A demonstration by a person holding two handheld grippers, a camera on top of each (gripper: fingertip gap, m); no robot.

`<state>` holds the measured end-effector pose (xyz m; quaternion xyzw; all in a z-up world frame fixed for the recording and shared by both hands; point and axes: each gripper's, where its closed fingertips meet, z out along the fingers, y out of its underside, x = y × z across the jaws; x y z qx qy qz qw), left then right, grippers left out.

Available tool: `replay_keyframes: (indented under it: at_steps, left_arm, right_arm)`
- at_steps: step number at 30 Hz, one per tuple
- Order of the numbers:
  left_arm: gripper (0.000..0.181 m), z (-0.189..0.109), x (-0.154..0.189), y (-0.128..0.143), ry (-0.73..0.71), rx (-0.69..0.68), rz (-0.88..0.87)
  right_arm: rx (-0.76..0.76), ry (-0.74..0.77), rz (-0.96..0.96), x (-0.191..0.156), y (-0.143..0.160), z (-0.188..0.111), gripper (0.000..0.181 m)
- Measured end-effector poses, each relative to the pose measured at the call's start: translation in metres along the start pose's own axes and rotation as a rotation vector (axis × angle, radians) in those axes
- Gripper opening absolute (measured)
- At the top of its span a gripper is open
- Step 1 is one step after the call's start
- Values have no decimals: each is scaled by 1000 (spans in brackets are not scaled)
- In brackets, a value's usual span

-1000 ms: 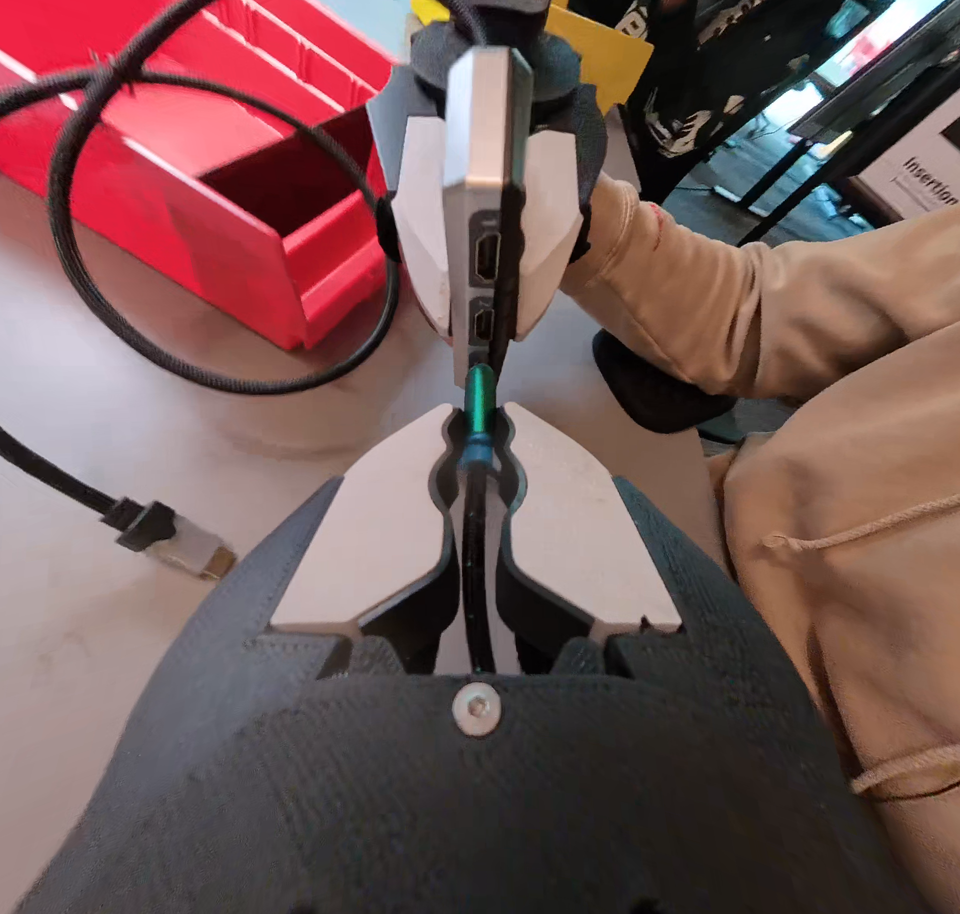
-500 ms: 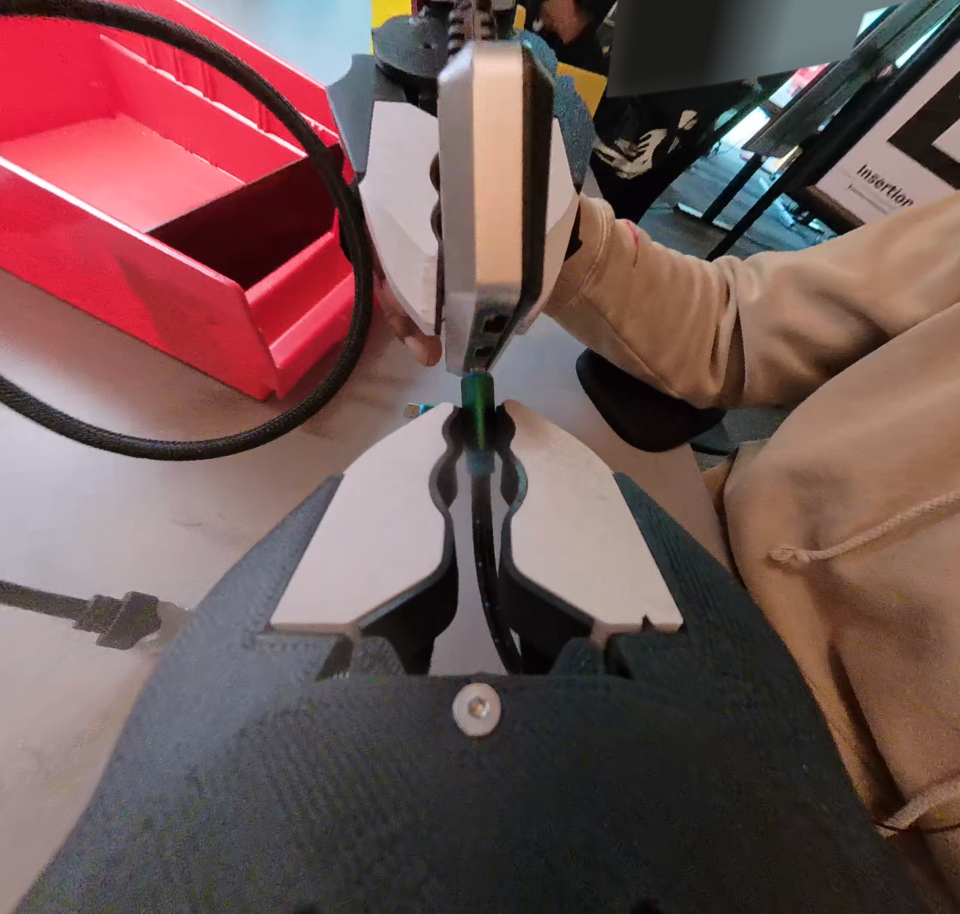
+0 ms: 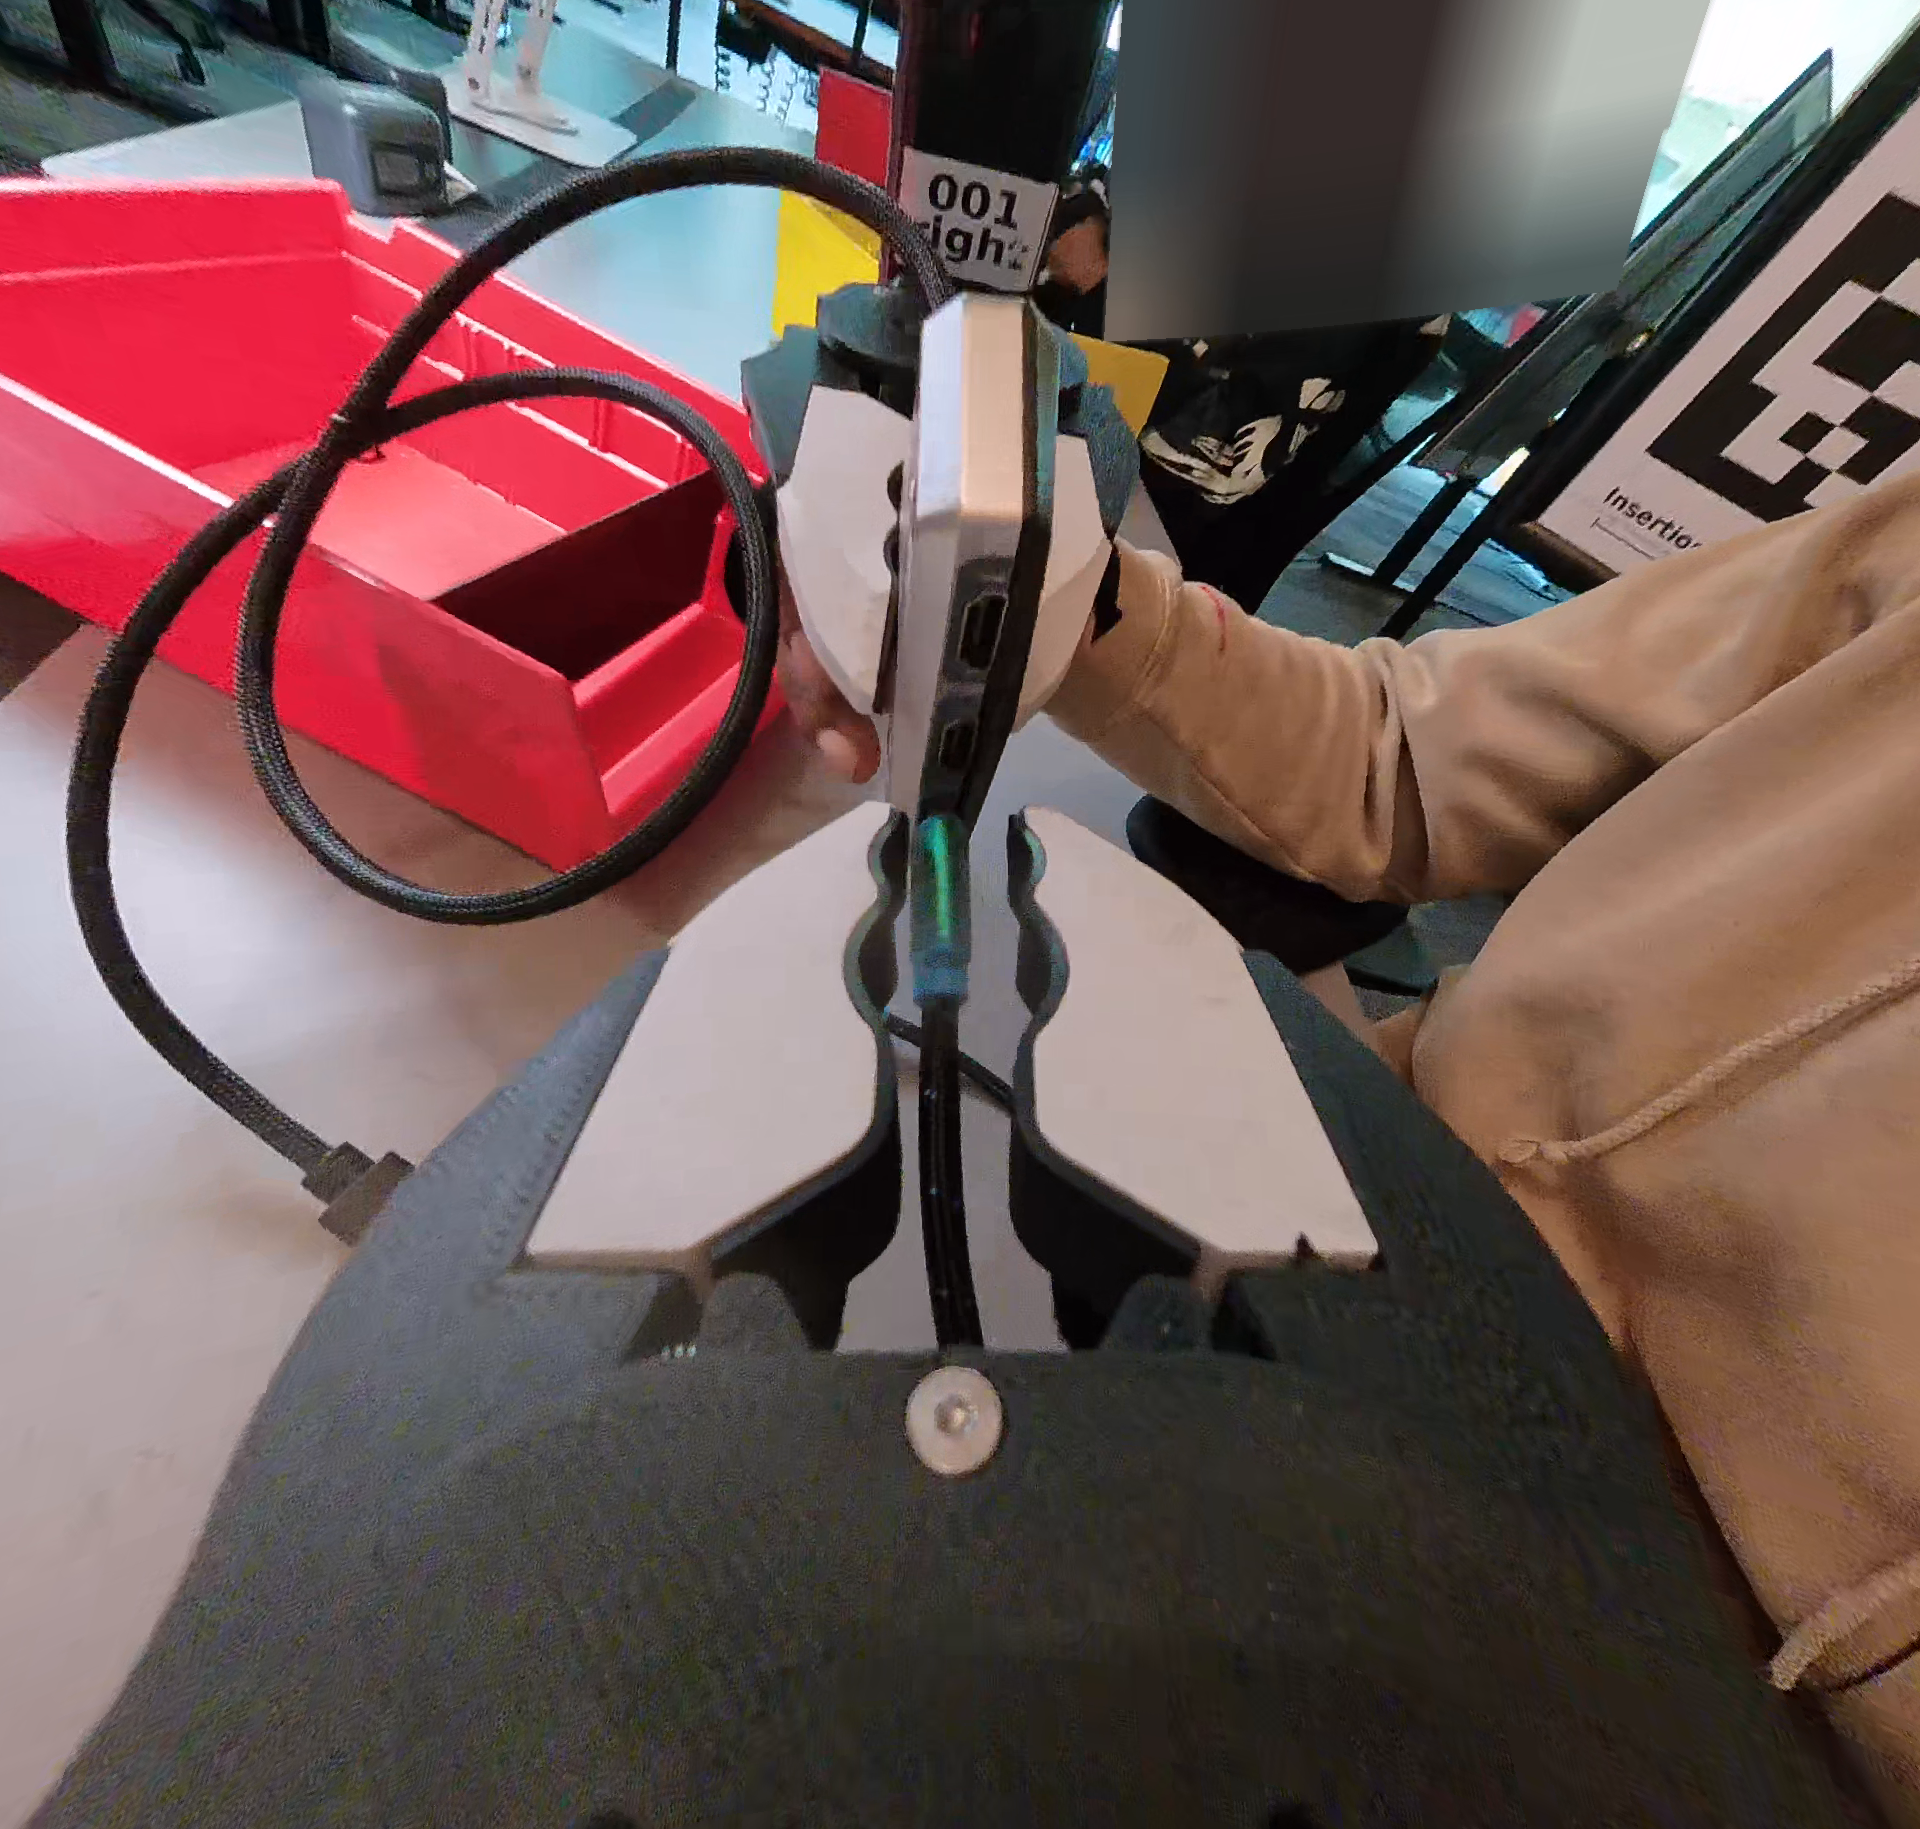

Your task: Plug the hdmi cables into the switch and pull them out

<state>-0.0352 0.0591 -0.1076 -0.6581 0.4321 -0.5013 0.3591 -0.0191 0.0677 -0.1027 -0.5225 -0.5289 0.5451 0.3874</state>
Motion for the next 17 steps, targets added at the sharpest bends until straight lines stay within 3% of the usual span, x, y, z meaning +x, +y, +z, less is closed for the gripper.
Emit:
replay_keyframes:
  at_steps: [4,7,12,17]
  left_arm:
    - [30,-18,-6,-14,-109,35,71]
    - [31,-51,-12,-31,-250,80,117]
    - [31,-135,-35,-50,-596,116,183]
    - [27,-225,-74,-41,-889,-80,171]
  right_arm:
    - [61,0,-13,-3,-15,-6,22]
    - [105,-1,-33,-9,-29,-18,22]
    - [173,21,-88,-20,-55,-41,22]
    - [219,1,-125,-33,-71,-56,22]
